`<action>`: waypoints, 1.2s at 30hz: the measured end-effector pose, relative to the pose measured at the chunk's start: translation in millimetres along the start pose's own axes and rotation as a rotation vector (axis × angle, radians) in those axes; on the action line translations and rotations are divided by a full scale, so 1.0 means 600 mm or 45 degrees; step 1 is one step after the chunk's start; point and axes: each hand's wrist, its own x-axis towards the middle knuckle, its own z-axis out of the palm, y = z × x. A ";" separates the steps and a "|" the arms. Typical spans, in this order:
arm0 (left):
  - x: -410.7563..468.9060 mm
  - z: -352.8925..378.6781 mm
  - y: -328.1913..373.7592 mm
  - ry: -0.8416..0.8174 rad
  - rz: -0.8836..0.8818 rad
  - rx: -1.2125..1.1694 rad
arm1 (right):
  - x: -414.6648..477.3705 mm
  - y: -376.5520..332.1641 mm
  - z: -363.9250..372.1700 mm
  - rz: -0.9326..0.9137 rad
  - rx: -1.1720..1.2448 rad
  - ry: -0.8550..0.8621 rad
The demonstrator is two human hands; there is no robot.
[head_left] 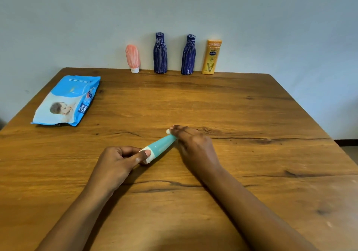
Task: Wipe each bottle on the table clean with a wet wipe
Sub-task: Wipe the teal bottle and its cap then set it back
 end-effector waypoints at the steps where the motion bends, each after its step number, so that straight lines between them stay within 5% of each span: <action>1: 0.000 0.000 0.000 0.001 0.008 0.004 | 0.004 0.008 -0.002 0.041 -0.025 -0.032; 5: -0.003 -0.002 -0.025 -0.020 0.115 -0.019 | 0.013 0.036 -0.030 0.327 0.145 0.123; 8: -0.009 0.001 -0.045 0.059 0.408 0.087 | 0.014 0.030 -0.055 0.464 0.288 0.342; 16: -0.021 0.007 -0.048 0.231 1.107 0.505 | -0.031 -0.064 -0.034 0.058 0.310 0.293; 19: -0.020 0.005 -0.054 0.217 1.188 0.642 | -0.046 -0.076 -0.014 -0.036 0.171 0.148; 25: -0.020 0.007 -0.053 0.184 1.308 0.679 | -0.031 -0.008 -0.006 0.235 -0.022 0.021; 29: -0.018 0.001 -0.054 0.199 1.251 0.623 | -0.025 -0.008 -0.029 0.366 0.061 0.161; 32: -0.019 -0.002 -0.055 0.182 1.220 0.602 | -0.035 -0.056 -0.034 0.207 0.171 0.269; 36: -0.018 -0.004 -0.056 0.158 1.196 0.599 | -0.051 -0.085 0.001 -0.054 0.124 0.110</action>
